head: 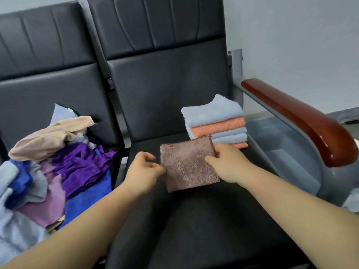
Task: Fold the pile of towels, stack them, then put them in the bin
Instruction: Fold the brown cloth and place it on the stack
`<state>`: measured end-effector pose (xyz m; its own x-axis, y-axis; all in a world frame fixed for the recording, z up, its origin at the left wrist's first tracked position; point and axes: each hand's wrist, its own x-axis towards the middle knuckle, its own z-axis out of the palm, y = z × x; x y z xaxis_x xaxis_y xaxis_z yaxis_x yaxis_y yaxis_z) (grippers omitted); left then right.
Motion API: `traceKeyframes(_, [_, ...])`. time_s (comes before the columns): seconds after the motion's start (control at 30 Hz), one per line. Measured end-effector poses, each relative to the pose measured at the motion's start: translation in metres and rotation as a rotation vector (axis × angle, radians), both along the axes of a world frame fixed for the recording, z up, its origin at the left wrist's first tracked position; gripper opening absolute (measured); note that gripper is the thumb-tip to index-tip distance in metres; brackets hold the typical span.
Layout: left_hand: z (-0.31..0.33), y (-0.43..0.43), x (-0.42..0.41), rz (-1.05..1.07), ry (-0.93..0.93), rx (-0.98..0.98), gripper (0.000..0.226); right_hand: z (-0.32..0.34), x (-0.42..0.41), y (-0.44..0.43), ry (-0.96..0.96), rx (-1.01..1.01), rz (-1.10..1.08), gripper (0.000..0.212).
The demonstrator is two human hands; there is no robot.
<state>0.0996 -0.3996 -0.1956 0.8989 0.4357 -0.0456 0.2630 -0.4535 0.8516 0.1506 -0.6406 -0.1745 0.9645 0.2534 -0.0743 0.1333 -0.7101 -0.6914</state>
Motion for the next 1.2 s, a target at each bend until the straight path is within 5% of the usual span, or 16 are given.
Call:
traceKeyframes(0.3, [0.087,-0.044,0.117,-0.015,-0.236,-0.098,0.036,0.074,0.113,-0.021,-0.288,0.145,-0.25,0.013])
traceKeyframes(0.6, [0.06,-0.055,0.23,0.041,-0.104,-0.21,0.034,0.056,0.223,-0.022,-0.193,0.07,-0.344,0.026])
traceKeyframes(0.8, [0.03,-0.046,0.188,-0.017,-0.062,-0.2,0.039,0.021,0.154,-0.026,-0.223,0.047,-0.47,0.059])
traceKeyframes(0.97, [0.027,-0.032,0.104,-0.011,-0.004,-0.127,0.036,-0.004,0.082,-0.012,-0.026,0.188,-0.563,0.077])
traceKeyframes(1.2, [0.023,0.04,0.017,-0.042,0.06,0.086,0.047,-0.019,0.008,0.066,0.169,0.199,-0.217,0.057])
